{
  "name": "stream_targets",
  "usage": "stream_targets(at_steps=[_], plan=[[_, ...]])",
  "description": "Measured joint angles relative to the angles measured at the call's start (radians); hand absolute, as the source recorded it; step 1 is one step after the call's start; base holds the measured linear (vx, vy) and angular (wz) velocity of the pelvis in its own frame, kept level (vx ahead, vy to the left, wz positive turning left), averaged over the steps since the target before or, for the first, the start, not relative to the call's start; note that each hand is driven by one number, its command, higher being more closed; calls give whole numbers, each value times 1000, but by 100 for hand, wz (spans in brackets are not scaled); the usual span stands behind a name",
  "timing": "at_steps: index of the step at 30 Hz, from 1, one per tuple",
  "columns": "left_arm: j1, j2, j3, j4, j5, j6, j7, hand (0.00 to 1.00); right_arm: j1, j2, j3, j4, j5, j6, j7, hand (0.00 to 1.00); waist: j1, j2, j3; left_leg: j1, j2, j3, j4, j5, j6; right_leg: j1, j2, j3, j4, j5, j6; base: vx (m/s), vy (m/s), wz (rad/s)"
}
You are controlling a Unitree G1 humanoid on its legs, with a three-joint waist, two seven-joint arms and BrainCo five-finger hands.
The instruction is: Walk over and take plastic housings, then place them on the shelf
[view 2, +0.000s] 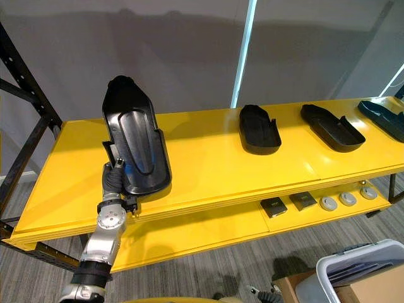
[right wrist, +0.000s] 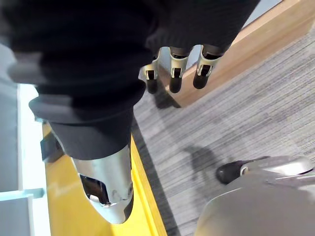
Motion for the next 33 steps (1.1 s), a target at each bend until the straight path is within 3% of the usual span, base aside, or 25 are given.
stream_targets(at_steps=[8,9,13,27,33], plan=[[-225,75,3,251,1,40,-7,100,-16,-2,-2,12,-6,1,8,0,-10,-3,17,-24,2,-11,8,9,7,-14,5,-13,-2,23,1,106,-12,0],[-239,76,3,260,1,42,-11,0,-18,-3,-2,13,-6,1,13,0,-11,-2,18,-24,2,-13,8,9,7,-13,5,-17,-2,23,1,83,-21,5],[-298,87,4,297,2,45,-20,0,-47,-10,0,28,-6,-1,21,0,-30,-2,48,-23,1,-16,8,9,6,-11,3,-22,-1,26,-3,26,-4,1],[-341,53,35,327,-5,53,-16,0,-54,-5,-2,26,-5,-5,21,0,-29,-6,74,-17,0,-20,6,10,8,-15,0,-30,1,28,-7,-59,-3,-1],[-282,8,67,204,-42,53,34,0,-60,-2,-2,23,-5,-4,20,0,-27,-4,90,-16,0,-29,7,11,7,-5,1,-40,0,28,-6,33,-5,4]])
